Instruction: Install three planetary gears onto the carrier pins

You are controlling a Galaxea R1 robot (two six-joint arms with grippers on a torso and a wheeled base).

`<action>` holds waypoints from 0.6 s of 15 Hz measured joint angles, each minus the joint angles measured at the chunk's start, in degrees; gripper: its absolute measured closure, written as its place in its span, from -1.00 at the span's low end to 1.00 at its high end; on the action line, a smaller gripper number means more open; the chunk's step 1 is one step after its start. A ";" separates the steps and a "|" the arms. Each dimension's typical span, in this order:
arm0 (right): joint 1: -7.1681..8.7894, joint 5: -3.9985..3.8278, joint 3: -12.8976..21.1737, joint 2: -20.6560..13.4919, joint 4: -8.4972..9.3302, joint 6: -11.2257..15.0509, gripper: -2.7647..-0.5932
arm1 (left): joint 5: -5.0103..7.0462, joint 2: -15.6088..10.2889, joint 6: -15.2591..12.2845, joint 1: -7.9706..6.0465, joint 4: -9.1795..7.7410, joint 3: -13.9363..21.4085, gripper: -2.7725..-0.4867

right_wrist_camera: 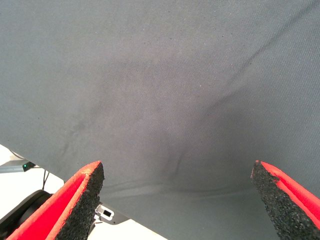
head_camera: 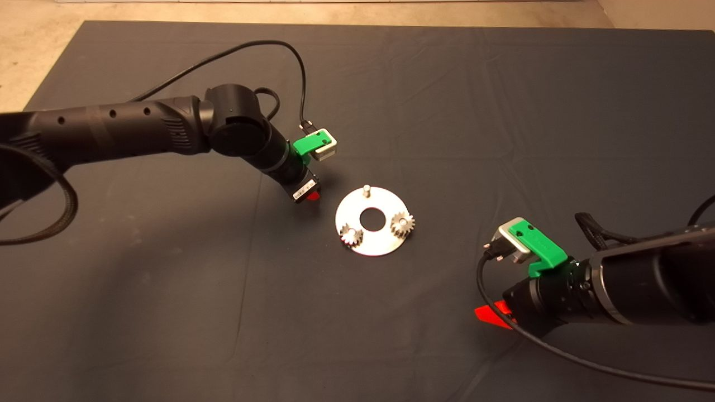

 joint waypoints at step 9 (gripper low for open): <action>0.00 -0.01 0.00 0.00 0.17 0.00 -0.48 | -0.17 -0.14 0.00 0.80 -0.03 0.00 0.59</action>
